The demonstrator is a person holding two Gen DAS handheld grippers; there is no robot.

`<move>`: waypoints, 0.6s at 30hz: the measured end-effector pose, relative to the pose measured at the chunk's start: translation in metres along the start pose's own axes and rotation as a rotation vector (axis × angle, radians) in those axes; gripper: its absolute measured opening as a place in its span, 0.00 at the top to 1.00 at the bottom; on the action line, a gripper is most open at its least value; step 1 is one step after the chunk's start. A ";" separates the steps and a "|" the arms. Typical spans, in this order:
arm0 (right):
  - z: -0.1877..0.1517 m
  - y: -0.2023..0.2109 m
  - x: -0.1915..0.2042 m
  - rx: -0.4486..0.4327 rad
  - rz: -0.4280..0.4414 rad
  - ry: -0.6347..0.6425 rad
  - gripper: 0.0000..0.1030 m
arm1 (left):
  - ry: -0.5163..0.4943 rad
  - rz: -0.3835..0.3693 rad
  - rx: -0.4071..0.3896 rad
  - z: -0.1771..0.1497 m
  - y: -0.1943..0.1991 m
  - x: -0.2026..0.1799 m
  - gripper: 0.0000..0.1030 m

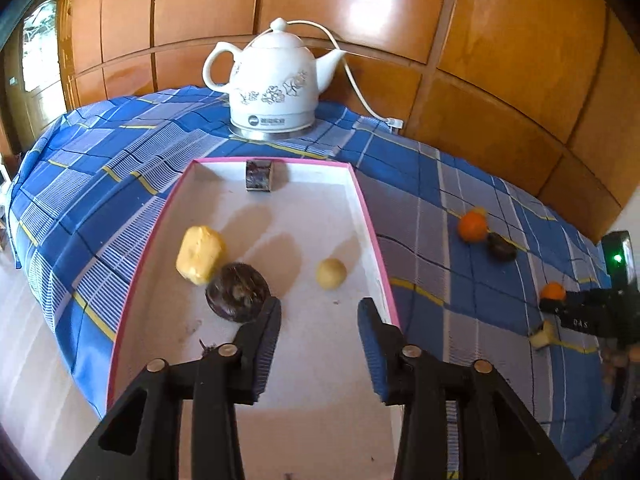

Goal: Organize fruits
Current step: 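Lift the left gripper away from the cube while the right holds the mandarin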

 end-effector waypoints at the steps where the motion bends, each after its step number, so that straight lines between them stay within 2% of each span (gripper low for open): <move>1: 0.000 0.000 0.000 0.000 0.000 0.001 0.61 | 0.001 -0.002 -0.001 -0.001 0.000 0.000 0.56; 18: -0.001 0.001 0.000 -0.001 -0.006 -0.004 0.61 | -0.025 -0.002 -0.008 -0.014 0.010 -0.002 0.56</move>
Point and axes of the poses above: each gripper's, at about its wrist camera, not at the fingertips, and y roughly against the way its jaws point, x to its left, z to its top, the point moved 6 cm from there along -y, roughly the way its jaws point, and after that the axes turned 7 degrees about x, right-handed, at the moved point
